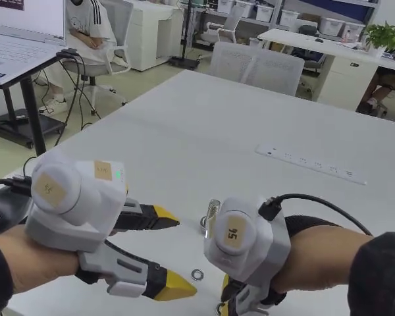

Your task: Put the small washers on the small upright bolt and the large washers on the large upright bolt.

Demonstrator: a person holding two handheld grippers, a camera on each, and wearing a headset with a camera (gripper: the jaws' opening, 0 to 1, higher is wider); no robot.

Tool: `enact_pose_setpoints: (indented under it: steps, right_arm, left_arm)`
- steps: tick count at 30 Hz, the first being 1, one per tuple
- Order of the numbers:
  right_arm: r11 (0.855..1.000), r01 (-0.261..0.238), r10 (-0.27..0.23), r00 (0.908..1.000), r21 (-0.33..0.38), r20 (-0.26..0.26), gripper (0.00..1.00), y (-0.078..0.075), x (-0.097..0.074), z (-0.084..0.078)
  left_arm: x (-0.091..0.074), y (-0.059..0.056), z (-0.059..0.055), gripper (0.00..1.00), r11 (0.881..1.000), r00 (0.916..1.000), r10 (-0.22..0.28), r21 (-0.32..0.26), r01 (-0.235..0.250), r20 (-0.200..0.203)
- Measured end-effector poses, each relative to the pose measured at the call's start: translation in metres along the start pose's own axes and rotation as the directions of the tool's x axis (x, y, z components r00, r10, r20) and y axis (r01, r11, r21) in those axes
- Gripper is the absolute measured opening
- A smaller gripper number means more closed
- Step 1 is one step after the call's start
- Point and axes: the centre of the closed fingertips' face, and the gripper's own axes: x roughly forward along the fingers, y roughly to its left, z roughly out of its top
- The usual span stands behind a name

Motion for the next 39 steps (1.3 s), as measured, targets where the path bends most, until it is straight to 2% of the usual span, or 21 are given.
enact_pose_setpoints:
  steps: [5, 20, 39]
  right_arm:
    - [1.0, 0.003, -0.003, 1.0, -0.005, -0.001, 0.14, -0.001, 0.0, 0.0]
    - [1.0, -0.008, 0.008, 1.0, 0.01, 0.005, 0.14, -0.002, 0.0, -0.002]
    - [0.995, 0.025, -0.025, 0.9997, 0.099, 0.0, 0.14, -0.007, -0.023, -0.039]
  left_arm:
    - [0.0, -0.001, 0.0, 0.6, 1.0, 1.0, 0.0, 0.0, 0.0, 0.001]
    - [0.001, -0.001, 0.0, 0.6, 1.0, 1.0, -0.002, 0.001, 0.002, -0.002]
    - [0.005, -0.004, -0.001, 0.6, 1.0, 0.9997, -0.022, 0.009, 0.022, -0.013]
